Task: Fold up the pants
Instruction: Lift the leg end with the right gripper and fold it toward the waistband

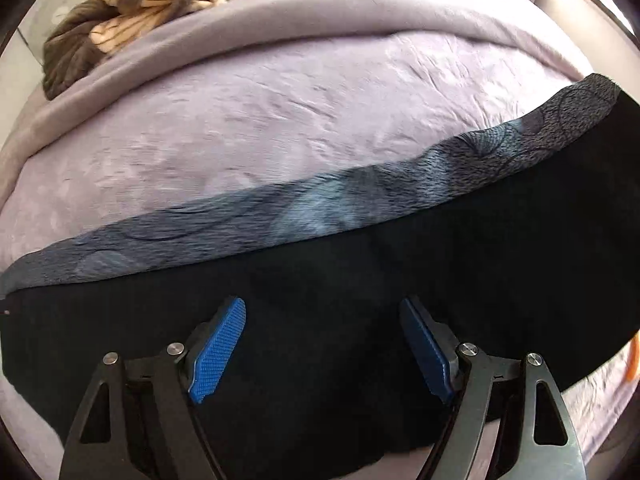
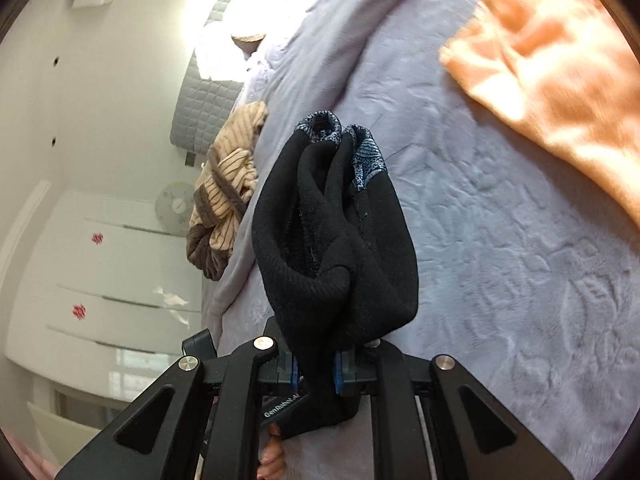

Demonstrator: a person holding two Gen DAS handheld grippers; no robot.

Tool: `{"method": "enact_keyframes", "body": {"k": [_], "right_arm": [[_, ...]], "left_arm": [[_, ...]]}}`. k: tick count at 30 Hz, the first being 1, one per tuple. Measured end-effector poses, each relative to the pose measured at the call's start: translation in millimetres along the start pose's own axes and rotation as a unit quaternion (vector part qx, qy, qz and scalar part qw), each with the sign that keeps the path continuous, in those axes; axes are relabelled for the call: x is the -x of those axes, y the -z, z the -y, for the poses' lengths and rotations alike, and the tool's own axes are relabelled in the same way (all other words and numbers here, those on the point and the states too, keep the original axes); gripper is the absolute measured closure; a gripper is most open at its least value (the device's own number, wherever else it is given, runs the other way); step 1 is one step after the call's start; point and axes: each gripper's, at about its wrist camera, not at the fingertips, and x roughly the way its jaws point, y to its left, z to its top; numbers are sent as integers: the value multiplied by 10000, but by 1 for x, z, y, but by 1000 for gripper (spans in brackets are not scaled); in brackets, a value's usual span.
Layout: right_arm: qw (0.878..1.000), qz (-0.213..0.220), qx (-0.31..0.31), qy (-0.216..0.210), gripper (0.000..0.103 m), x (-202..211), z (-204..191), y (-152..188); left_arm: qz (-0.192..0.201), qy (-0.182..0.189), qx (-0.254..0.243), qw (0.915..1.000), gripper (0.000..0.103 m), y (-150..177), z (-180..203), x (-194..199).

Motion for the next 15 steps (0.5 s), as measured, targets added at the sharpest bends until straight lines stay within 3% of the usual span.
{"method": "enact_keyframes", "body": {"k": [9,15], "right_arm": [[9913,-216,1264,299,90,-24,-109,39],[9781,-766,1873,485,90,-103,-173,96]], "left_arm": [[176,5,265,9995,22,30,-102,52],[101,-168,682,9975,22,52,-189,61]]}}
